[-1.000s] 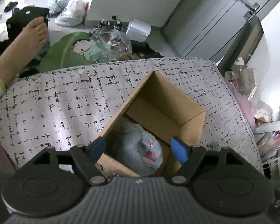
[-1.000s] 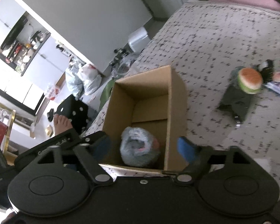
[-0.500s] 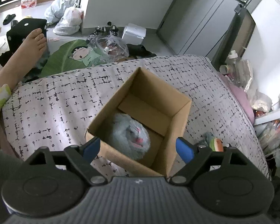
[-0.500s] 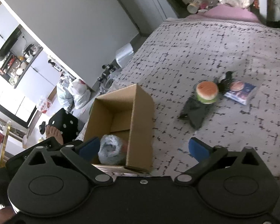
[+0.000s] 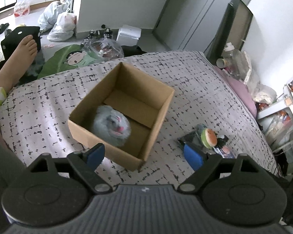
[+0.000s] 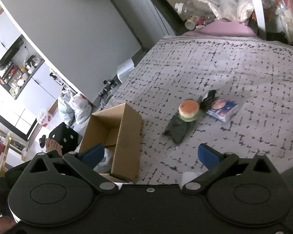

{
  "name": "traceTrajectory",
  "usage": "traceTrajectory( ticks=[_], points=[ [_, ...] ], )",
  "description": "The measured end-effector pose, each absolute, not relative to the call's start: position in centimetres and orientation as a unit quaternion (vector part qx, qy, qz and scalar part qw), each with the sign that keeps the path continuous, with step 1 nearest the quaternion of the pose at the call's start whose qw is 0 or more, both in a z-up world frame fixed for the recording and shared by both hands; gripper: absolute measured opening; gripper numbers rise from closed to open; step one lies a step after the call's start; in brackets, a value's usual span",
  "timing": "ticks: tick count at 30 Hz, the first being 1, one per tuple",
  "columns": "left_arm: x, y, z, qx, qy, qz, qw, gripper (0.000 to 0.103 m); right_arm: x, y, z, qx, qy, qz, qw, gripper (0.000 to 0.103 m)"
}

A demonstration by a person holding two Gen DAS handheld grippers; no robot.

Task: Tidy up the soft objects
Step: 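Open both grippers to drop the plush into the box, then grasp the small white plastic bag with the left gripper while the right grasps the tissue pack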

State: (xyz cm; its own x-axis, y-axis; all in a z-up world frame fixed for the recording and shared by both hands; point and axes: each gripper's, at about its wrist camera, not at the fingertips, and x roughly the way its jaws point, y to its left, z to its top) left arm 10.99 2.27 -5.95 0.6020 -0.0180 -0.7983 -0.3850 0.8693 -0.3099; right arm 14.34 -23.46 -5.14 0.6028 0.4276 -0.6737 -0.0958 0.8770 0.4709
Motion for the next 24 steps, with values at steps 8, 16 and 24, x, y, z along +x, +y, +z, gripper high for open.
traceTrajectory(
  ticks=[8,16,24],
  points=[
    [11.0,-1.0,-5.6,-0.211,0.436,0.092,0.87,0.087,13.9,-26.5,-5.1,0.195,0.411,0.143,0.879,0.103],
    [11.5,-3.7,-5.7,-0.19,0.446,0.083,0.87,0.087,14.0,-29.3,-5.5,0.197,0.409,0.132,0.881,0.103],
    [12.2,-6.2,-6.6,-0.175,0.461,0.077,0.867,0.087,14.6,-31.8,-6.4,0.205,0.412,0.124,0.879,0.103]
  ],
)
